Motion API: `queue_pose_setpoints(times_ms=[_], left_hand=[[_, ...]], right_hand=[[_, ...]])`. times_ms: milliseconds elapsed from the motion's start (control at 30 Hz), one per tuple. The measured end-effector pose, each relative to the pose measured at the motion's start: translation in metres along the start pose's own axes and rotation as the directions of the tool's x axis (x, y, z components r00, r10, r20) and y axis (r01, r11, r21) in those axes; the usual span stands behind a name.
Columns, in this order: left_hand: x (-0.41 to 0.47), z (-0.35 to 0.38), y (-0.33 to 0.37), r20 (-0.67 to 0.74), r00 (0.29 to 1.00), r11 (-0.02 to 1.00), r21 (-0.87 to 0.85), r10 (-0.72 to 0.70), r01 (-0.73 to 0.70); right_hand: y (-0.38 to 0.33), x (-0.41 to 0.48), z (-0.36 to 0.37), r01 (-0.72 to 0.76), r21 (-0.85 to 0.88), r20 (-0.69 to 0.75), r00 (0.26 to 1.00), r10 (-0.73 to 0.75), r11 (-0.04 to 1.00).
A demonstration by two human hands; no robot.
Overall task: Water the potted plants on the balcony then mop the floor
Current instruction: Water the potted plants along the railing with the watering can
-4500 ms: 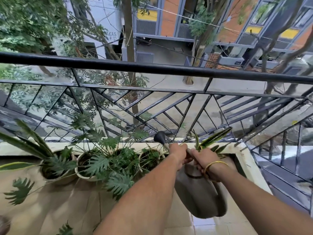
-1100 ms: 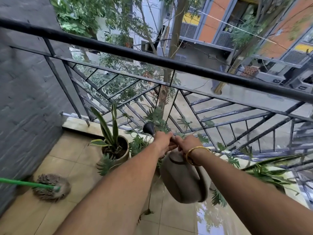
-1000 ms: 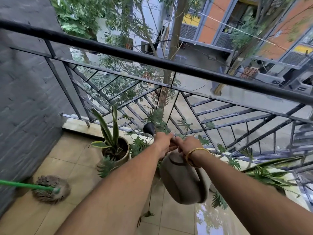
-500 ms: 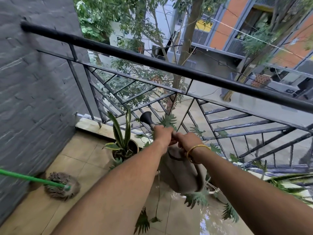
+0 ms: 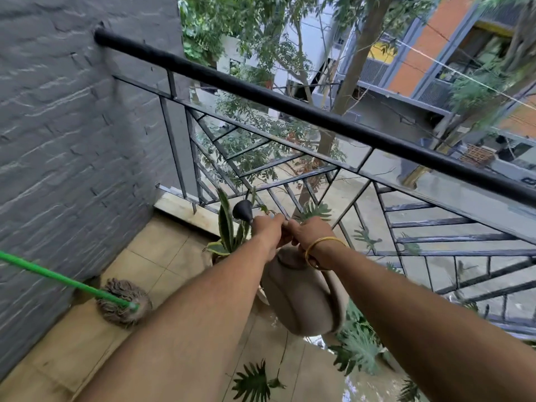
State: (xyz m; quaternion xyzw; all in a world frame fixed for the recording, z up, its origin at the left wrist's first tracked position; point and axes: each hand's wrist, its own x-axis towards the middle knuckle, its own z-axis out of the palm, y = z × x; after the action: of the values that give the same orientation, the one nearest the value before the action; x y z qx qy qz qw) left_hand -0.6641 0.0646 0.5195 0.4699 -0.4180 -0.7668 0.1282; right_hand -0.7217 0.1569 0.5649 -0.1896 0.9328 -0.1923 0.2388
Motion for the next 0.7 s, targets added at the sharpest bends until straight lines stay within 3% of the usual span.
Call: queue_pose_setpoints(times_ms=[700], left_hand=[[0.023, -0.028, -0.011, 0.071, 0.995, 0.998, -0.006, -0.066, 0.066]], right_hand=[[-0.019, 0.0, 0.03, -0.07, -0.079, 0.031, 0.997, 0.072, 0.994]])
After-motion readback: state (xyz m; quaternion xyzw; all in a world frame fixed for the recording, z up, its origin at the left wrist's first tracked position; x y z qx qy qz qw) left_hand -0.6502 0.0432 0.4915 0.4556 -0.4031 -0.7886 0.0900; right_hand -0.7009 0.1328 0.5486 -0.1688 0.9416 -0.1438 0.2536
